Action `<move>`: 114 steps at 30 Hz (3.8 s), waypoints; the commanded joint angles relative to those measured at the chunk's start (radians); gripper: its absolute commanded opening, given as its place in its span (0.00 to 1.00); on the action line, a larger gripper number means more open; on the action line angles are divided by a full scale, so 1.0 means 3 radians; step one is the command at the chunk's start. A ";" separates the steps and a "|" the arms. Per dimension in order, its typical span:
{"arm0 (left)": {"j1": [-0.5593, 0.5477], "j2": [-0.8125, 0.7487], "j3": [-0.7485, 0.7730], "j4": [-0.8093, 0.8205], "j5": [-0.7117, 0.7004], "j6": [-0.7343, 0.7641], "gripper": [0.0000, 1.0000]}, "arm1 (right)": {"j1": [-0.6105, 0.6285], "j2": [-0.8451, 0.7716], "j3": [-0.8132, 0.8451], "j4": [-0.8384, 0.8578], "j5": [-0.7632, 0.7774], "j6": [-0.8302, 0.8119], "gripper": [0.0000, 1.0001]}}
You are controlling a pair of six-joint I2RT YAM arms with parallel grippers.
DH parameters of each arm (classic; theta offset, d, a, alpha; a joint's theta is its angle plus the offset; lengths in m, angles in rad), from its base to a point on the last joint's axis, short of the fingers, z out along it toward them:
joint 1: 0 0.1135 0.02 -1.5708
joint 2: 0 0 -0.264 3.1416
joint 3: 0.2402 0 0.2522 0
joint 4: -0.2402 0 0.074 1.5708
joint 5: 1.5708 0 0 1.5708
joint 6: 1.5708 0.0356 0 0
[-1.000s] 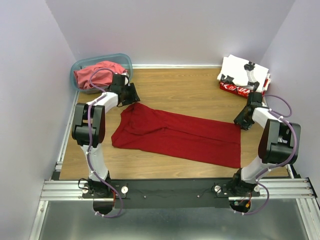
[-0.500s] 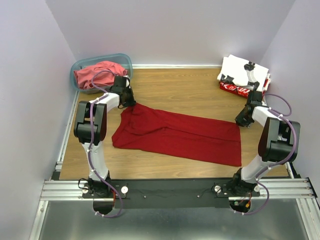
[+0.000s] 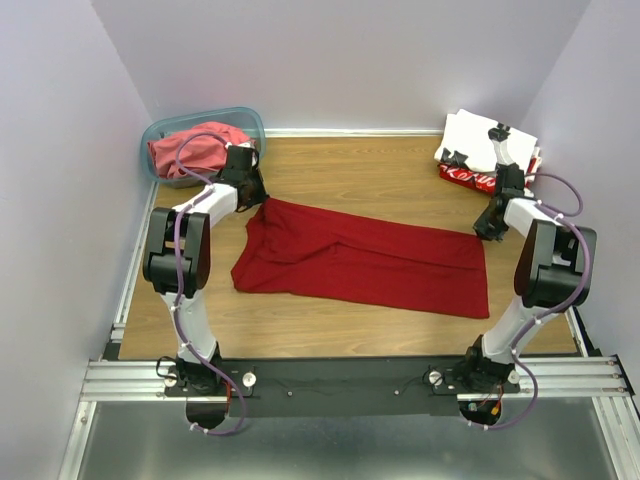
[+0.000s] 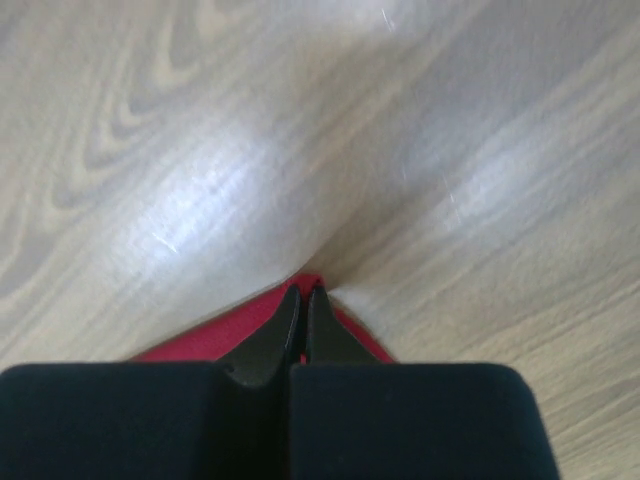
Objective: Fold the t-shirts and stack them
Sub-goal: Fold the tshirt
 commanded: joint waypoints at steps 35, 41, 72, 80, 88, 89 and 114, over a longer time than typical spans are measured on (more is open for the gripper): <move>-0.1999 -0.1700 -0.1323 0.0044 -0.0489 -0.0009 0.51 | -0.0022 -0.1112 -0.0164 -0.0274 -0.0413 -0.0067 0.80; -0.2015 -0.1460 -0.1364 -0.0008 -0.0535 0.0037 0.49 | -0.0022 -0.1239 -0.0256 -0.0294 -0.0505 -0.0036 0.80; -0.1816 -0.0718 -0.0986 -0.0105 -0.0950 0.0206 0.48 | -0.0017 -0.1506 -0.0363 -0.0453 -0.0479 -0.0107 0.80; -0.1755 -0.0652 -0.0920 -0.0115 -0.0919 0.0267 0.48 | -0.0022 -0.1480 -0.0363 -0.0458 -0.0485 -0.0113 0.80; -0.1755 -0.0611 -0.0884 -0.0089 -0.0822 0.0267 0.44 | -0.0017 -0.1475 -0.0368 -0.0463 -0.0474 -0.0128 0.80; -0.1755 -0.0616 -0.0884 -0.0084 -0.0822 0.0262 0.43 | -0.0022 -0.1465 -0.0363 -0.0463 -0.0474 -0.0128 0.80; -0.1801 -0.0539 -0.0930 -0.0074 -0.0720 0.0232 0.30 | -0.0017 -0.1378 -0.0328 -0.0468 -0.0454 -0.0123 0.80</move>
